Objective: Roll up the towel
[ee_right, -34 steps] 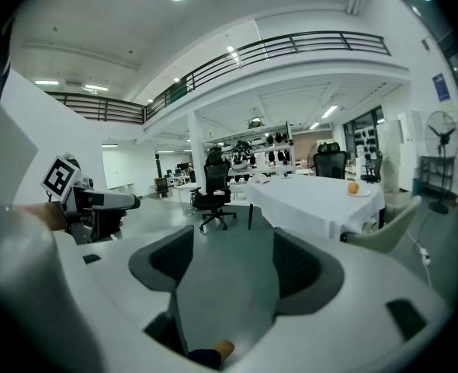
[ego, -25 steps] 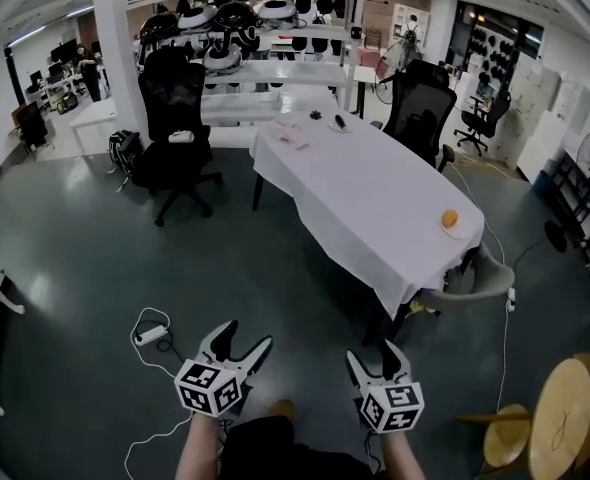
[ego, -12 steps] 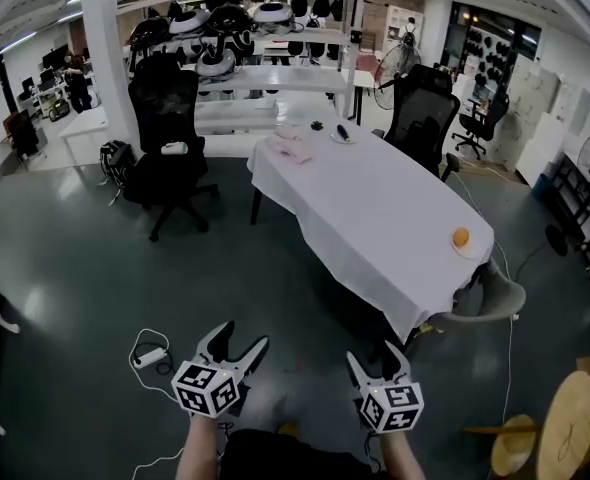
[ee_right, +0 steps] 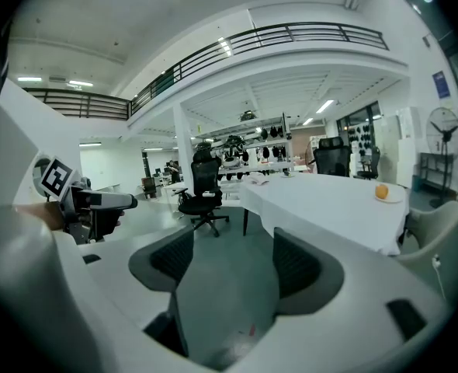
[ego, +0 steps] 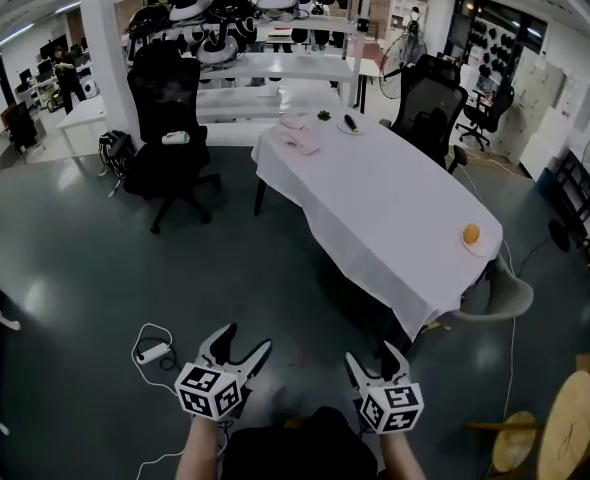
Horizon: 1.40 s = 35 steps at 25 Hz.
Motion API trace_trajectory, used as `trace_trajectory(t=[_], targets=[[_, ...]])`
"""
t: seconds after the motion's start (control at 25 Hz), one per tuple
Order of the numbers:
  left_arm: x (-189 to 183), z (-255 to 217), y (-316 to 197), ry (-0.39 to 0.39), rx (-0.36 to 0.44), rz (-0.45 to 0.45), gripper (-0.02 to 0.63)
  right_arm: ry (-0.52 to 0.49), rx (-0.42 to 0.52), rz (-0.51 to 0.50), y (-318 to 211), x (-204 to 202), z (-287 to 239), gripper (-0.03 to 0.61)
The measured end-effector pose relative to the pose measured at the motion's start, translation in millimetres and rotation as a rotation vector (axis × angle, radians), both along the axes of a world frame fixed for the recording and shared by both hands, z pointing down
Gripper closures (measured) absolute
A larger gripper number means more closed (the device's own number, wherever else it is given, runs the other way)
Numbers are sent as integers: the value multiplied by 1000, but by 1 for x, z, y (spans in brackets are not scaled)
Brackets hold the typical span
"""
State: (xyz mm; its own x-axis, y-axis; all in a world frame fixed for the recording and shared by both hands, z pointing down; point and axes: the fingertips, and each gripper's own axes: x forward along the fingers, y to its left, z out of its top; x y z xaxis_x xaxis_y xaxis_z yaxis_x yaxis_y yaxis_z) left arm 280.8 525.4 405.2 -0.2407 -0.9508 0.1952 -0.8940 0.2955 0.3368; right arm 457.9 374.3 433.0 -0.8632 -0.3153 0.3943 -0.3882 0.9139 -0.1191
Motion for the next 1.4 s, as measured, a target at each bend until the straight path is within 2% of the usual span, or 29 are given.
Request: trace_trajectory(t=[0.24,0.52,0.92,1.4], targets=[[-6,8,9,30,-12,-20,253,45,-17,-38,9,-11,8,259],[-32,17,2,48,-7,-70,253,58,-14,-88,-5,-47,14,259],[-112,4,-54,19,6,-117,253,41,-2,-148,-63,-135,7,259],[-205,-13,-125,-21,28,-168,253,19,36,-172,-153,-229,-5,259]])
